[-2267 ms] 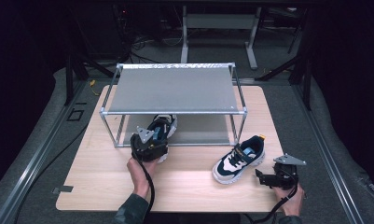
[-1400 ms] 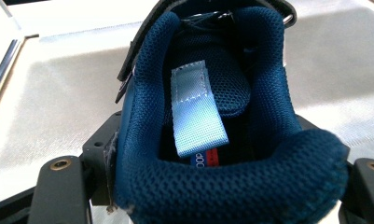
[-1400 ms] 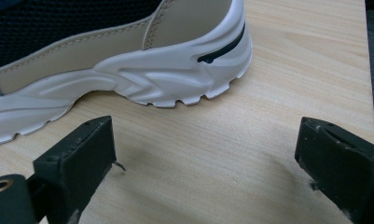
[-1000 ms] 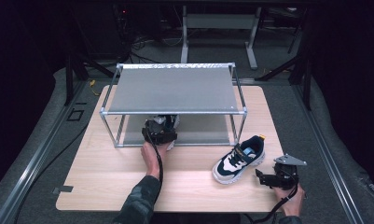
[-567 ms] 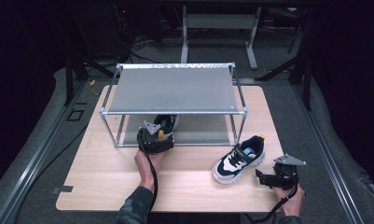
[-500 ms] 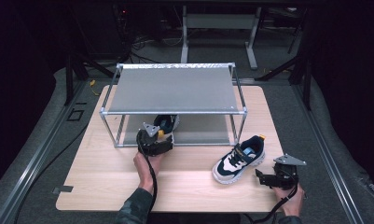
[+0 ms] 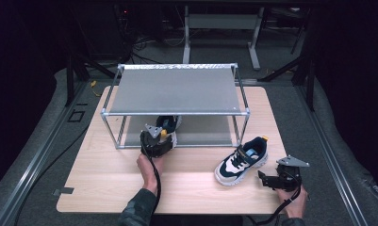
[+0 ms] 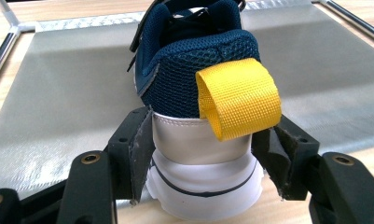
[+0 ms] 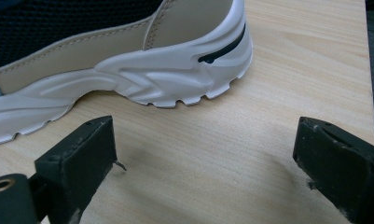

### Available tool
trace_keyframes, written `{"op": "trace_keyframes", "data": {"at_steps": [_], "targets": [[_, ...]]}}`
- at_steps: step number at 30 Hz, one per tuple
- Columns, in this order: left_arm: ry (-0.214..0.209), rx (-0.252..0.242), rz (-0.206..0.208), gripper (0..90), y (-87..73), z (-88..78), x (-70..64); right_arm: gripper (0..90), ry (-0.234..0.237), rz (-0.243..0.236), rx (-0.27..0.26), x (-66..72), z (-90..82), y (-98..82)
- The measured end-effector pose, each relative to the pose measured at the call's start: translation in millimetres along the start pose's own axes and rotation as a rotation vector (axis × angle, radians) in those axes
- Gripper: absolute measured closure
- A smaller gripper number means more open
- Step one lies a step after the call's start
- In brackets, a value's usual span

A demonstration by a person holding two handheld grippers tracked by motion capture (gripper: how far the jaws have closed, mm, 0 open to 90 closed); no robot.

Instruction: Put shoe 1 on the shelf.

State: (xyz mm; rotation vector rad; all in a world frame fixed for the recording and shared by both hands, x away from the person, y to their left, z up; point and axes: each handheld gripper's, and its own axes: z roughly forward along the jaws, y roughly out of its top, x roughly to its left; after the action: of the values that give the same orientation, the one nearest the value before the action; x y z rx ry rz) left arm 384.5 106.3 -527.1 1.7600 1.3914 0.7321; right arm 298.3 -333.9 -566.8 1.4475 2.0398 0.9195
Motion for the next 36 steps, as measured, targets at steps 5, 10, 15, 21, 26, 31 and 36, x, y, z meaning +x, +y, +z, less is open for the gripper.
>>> {"op": "trace_keyframes", "data": {"at_steps": [5,10,15,21,26,31,36], "targets": [[0.004,0.007,-0.003,39.8,5.5,11.6,-1.6,5.4,0.002,0.002,0.0,0.2,0.1,0.0],[0.008,0.014,0.001,40.4,8.3,19.2,-1.9,5.5,-0.037,-0.012,0.055,0.6,-3.8,1.6],[0.006,0.012,0.003,40.4,10.2,25.3,-1.4,5.8,0.004,0.001,0.0,0.2,0.1,0.0],[-0.031,0.046,0.021,26.9,10.3,19.5,2.4,5.9,-0.034,-0.014,0.055,0.6,-4.3,1.5],[-0.079,0.069,0.04,14.7,3.9,2.4,6.2,5.7,-0.015,-0.019,0.053,0.7,-4.6,1.5],[-0.146,0.134,0.083,2.9,-9.3,-28.8,17.1,5.5,0.045,-0.012,0.034,-2.2,-4.7,1.6],[-0.17,0.16,0.102,0.0,-20.8,-49.6,29.1,6.0,0.06,0.003,-0.001,-3.5,-11.2,4.4]]}}
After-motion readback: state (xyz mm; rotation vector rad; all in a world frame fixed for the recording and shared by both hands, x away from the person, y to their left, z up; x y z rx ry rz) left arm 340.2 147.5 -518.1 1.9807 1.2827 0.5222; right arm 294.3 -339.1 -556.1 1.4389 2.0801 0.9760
